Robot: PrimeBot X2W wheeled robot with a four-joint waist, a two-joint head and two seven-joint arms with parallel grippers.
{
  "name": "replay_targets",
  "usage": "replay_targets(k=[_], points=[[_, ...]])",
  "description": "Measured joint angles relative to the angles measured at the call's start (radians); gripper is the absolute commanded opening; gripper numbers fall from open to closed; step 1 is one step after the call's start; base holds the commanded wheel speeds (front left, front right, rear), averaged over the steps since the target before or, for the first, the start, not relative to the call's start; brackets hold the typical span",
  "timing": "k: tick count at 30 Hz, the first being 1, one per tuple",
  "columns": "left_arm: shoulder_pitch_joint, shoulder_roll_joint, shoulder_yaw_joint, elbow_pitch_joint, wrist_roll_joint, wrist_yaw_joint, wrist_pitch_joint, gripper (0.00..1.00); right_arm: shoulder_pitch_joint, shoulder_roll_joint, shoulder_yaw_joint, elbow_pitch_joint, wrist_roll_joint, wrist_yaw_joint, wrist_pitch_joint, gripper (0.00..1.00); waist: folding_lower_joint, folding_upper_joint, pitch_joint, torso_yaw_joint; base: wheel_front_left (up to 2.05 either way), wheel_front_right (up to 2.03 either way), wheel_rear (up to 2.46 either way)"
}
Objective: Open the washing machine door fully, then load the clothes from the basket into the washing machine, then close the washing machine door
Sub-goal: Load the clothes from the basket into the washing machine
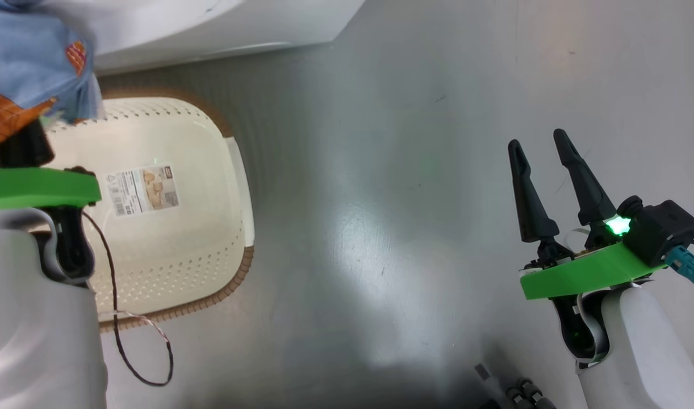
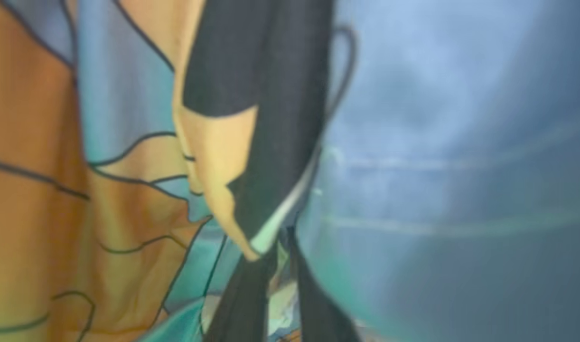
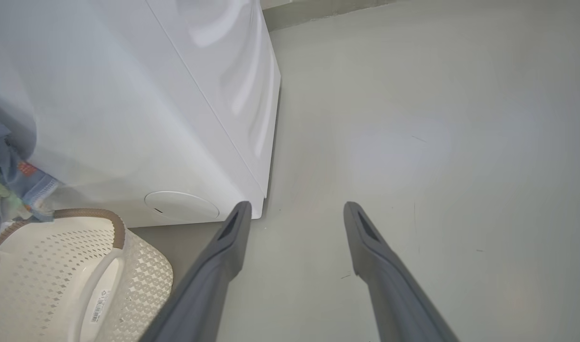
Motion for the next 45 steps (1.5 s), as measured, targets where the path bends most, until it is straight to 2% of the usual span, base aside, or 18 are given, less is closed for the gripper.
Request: replay_targets(k=[10, 18, 22, 29, 32, 40, 45], points=[[0.119, -0.009, 0.021, -0.081, 0.019, 0.0, 0.0, 0.0, 0.0, 0.004, 0.004, 0.018, 0.0, 0.0, 0.0, 1.0, 0.0, 0.0, -0.069, 0.005, 0.0, 0.0, 0.0], [0.198, -0.014, -0.101, -0.252, 0.036, 0.0, 0.0, 0.0, 0.0, 0.007, 0.006, 0.031, 0.0, 0.0, 0.0, 1.0, 0.0, 0.0, -0.126, 0.016, 0.0, 0.0, 0.0], [0.196, -0.001, -0.104, -0.307, 0.052, 0.0, 0.0, 0.0, 0.001, 0.008, 0.008, 0.033, 0.0, 0.0, 0.0, 1.0, 0.0, 0.0, -0.139, 0.023, 0.0, 0.0, 0.0], [0.102, 0.042, -0.096, -0.3, 0.121, 0.0, 0.0, 0.0, 0.001, 0.009, 0.012, 0.037, 0.001, 0.0, 0.0, 1.0, 0.0, 0.0, -0.149, 0.019, 0.0, 0.0, 0.0], [0.038, 0.078, -0.093, -0.278, 0.132, 0.0, 0.004, 0.0, 0.001, 0.009, 0.015, 0.038, 0.002, 0.0, 0.0, 1.0, 0.0, 0.0, -0.151, 0.012, 0.0, 0.0, 0.0], [-0.125, 0.182, -0.083, -0.218, 0.131, 0.0, 0.099, 0.0, 0.001, 0.019, 0.019, 0.041, 0.009, 0.0, 0.0, 1.0, 0.0, 0.0, -0.141, -0.011, 0.0, 0.0, 0.0], [-0.184, 0.186, -0.093, -0.155, 0.123, 0.0, 0.097, 0.0, 0.001, 0.023, 0.022, 0.042, 0.009, 0.0, 0.0, 1.0, 0.0, 0.0, -0.127, -0.02, 0.0, 0.0, 0.0]])
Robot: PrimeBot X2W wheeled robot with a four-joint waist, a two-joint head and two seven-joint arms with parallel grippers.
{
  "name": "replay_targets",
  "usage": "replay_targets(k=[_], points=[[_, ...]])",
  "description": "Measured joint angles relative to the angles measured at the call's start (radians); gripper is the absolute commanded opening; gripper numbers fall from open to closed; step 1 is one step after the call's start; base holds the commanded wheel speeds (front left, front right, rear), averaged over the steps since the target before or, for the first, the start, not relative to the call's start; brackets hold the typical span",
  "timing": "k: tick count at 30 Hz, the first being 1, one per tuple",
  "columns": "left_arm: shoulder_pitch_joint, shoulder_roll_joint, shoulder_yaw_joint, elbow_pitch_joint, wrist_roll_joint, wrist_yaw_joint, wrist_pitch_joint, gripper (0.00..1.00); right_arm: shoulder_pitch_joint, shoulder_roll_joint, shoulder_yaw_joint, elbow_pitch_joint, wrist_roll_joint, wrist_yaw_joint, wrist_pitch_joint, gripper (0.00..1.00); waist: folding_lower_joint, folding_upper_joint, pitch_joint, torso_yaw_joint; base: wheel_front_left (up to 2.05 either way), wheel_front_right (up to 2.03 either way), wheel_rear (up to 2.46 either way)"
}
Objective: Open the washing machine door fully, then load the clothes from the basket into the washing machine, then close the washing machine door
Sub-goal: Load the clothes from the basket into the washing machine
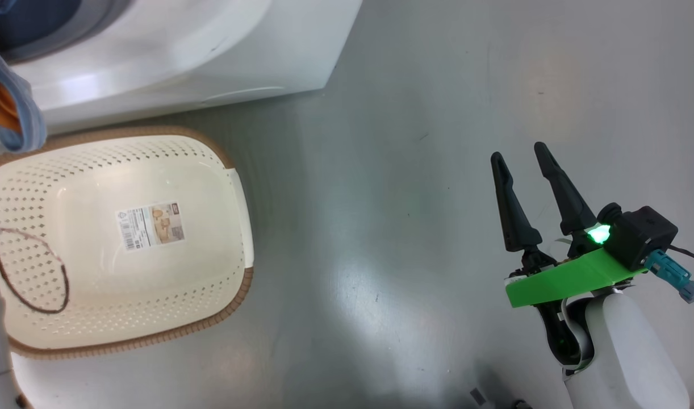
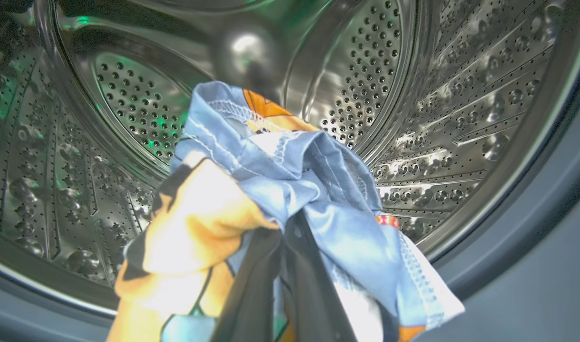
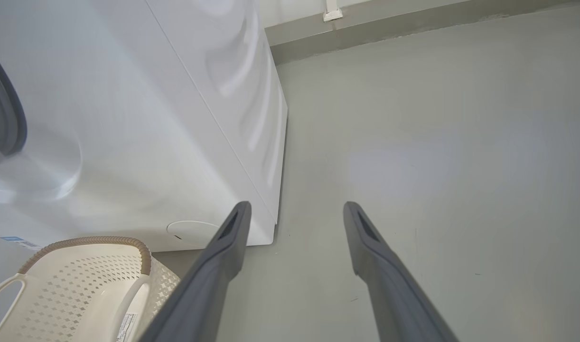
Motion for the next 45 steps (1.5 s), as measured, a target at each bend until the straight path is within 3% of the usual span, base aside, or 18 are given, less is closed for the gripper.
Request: replay_targets(k=[17, 45], points=[[-0.219, 0.002, -0.04, 0.196, 0.0, 0.009, -0.015, 0.0, 0.0, 0.001, -0.009, -0.006, 0.027, 0.0, 0.0, 1.0, 0.0, 0.0, 0.061, -0.004, 0.0, 0.0, 0.0], [-0.48, 0.173, -0.106, 0.224, -0.152, 0.0, 0.088, 0.0, -0.026, 0.014, 0.0, -0.011, 0.043, 0.0, 0.0, 1.0, 0.0, 0.0, 0.174, -0.038, 0.0, 0.0, 0.0]])
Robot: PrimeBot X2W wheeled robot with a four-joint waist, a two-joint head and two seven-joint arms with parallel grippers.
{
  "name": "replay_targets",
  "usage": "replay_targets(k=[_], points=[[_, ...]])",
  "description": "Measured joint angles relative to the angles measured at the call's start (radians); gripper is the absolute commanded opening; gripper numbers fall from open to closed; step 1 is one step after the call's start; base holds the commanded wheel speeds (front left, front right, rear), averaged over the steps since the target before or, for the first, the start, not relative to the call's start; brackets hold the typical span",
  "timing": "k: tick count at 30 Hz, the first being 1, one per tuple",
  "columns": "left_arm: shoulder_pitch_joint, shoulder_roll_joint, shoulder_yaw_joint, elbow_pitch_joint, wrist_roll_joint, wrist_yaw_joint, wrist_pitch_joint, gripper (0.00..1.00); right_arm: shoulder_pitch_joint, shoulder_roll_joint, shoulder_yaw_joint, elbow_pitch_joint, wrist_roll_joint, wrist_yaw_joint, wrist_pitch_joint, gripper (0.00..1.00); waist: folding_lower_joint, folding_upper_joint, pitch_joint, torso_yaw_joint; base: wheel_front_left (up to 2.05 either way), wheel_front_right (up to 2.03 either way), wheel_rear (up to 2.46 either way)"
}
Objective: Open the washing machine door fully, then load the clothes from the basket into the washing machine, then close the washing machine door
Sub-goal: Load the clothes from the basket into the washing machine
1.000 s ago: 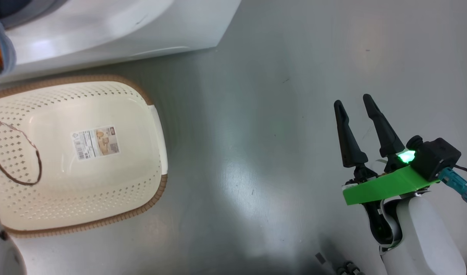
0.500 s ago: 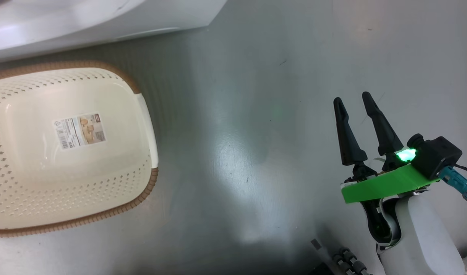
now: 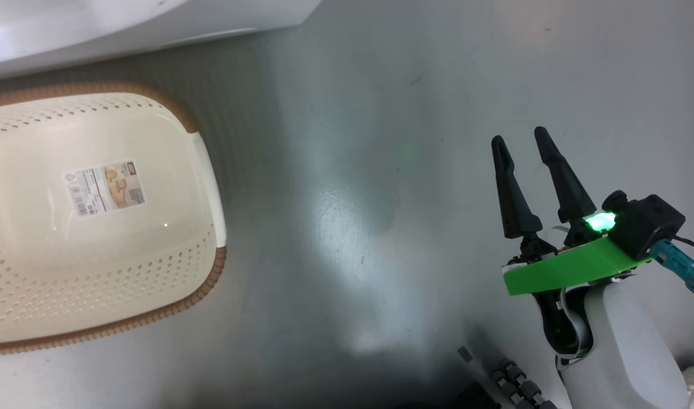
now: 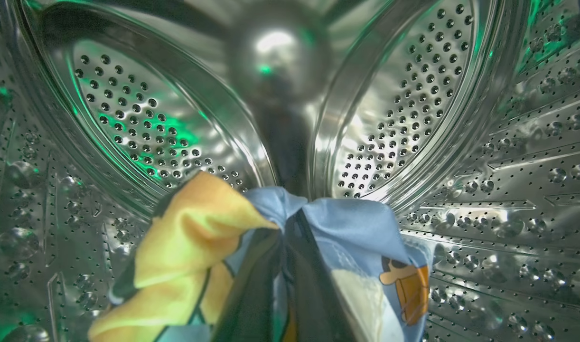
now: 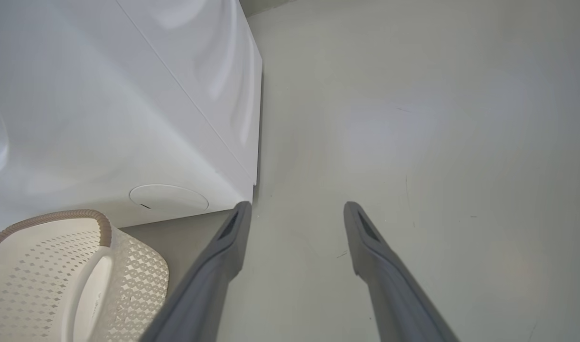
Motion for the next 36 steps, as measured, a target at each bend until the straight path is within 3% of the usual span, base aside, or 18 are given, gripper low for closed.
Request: replay_targets(k=[17, 27, 36], points=[[-0.099, 0.043, -0.103, 0.044, -0.107, 0.0, 0.025, 0.0, -0.023, 0.003, 0.018, 0.0, 0.008, 0.0, 0.0, 1.0, 0.0, 0.0, 0.061, -0.018, 0.0, 0.0, 0.0], [-0.184, 0.087, -0.149, 0.003, -0.052, 0.0, -0.165, 0.0, -0.038, 0.004, 0.025, 0.002, 0.01, 0.0, 0.0, 1.0, 0.0, 0.0, 0.085, -0.028, 0.0, 0.0, 0.0], [-0.186, 0.084, -0.131, 0.011, -0.027, 0.001, -0.185, 0.0, -0.058, 0.007, 0.028, 0.012, 0.013, 0.0, 0.0, 1.0, 0.0, 0.0, 0.082, -0.032, 0.0, 0.0, 0.0]])
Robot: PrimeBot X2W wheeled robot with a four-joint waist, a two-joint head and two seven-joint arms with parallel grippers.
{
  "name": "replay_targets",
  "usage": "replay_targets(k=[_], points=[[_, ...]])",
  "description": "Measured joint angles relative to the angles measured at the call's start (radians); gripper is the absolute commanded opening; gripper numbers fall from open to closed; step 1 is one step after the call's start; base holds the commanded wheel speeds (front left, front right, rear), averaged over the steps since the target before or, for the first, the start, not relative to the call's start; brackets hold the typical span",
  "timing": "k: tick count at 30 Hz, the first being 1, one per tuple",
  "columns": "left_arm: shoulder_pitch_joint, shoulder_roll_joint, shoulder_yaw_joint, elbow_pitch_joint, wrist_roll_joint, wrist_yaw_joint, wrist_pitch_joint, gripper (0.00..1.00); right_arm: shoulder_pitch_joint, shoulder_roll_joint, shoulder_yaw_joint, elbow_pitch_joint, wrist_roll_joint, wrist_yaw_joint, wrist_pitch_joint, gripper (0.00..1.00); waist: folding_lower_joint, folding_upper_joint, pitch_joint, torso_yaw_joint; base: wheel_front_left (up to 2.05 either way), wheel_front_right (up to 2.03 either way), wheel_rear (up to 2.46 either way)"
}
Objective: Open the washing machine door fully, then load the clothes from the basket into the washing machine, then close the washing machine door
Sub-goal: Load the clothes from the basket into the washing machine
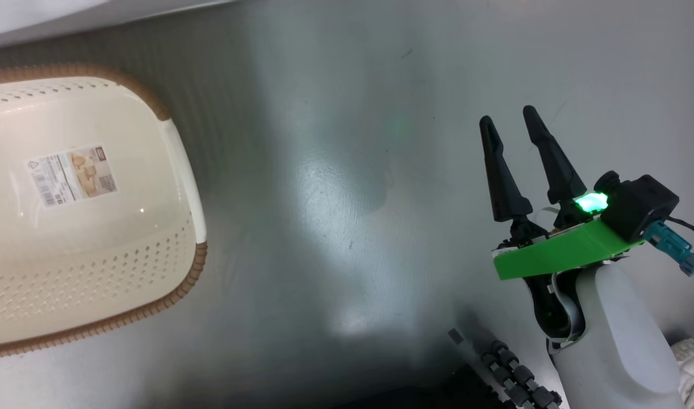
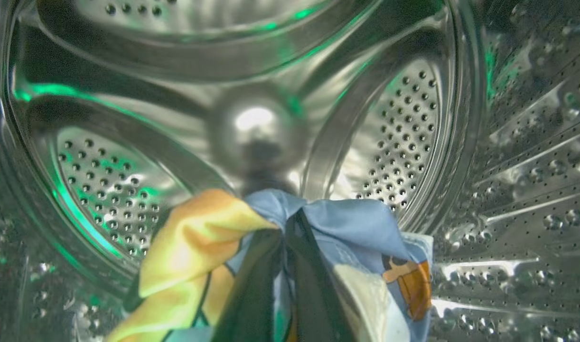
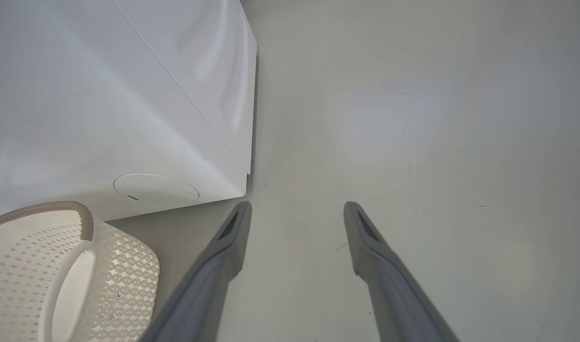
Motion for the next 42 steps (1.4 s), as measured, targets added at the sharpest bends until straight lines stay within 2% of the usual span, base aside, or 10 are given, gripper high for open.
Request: replay_targets(k=[3, 11, 15, 16, 17, 31, 42], points=[[0.004, -0.02, -0.005, 0.077, -0.045, 0.0, 0.077, 0.0, 0.0, 0.001, 0.0, 0.004, 0.0, 0.0, 0.0, 1.0, 0.0, -0.0001, -0.009, 0.003, 0.0, 0.0, 0.0], [0.011, -0.033, -0.024, 0.156, -0.103, 0.0, 0.213, 0.0, 0.001, 0.001, -0.002, 0.008, 0.0, 0.0, 0.0, 1.0, -0.0001, 0.0, -0.03, 0.013, 0.0, 0.0, 0.0], [0.036, -0.046, -0.026, 0.165, -0.111, 0.002, 0.231, 0.0, 0.001, 0.001, -0.003, 0.008, 0.0, 0.0, 0.0, 1.0, 0.0, 0.0, -0.038, 0.019, 0.0, 0.0, 0.0], [0.041, -0.048, -0.025, 0.165, -0.111, 0.008, 0.23, 0.41, 0.001, 0.001, -0.003, 0.008, 0.0, 0.0, 0.0, 1.0, -0.0001, 0.0, -0.04, 0.02, 0.0, 0.0, 0.0], [0.046, -0.049, -0.025, 0.166, -0.112, 0.01, 0.229, 1.0, 0.001, 0.001, -0.003, 0.008, 0.0, 0.0, 0.0, 1.0, -0.0001, 0.0, -0.043, 0.02, 0.0, 0.0, 0.0], [0.162, -0.089, -0.024, 0.148, -0.128, 0.053, 0.097, 1.0, 0.006, 0.0, -0.022, 0.013, -0.005, 0.0, 0.0, 1.0, -0.0001, 0.0, -0.108, 0.041, 0.0, 0.0, 0.0], [0.335, -0.125, -0.016, 0.073, -0.142, 0.088, 0.017, 1.0, 0.029, -0.008, -0.043, 0.031, -0.009, 0.0, 0.0, 1.0, -0.0001, 0.0, -0.196, 0.062, 0.0, 0.0, 0.0]])
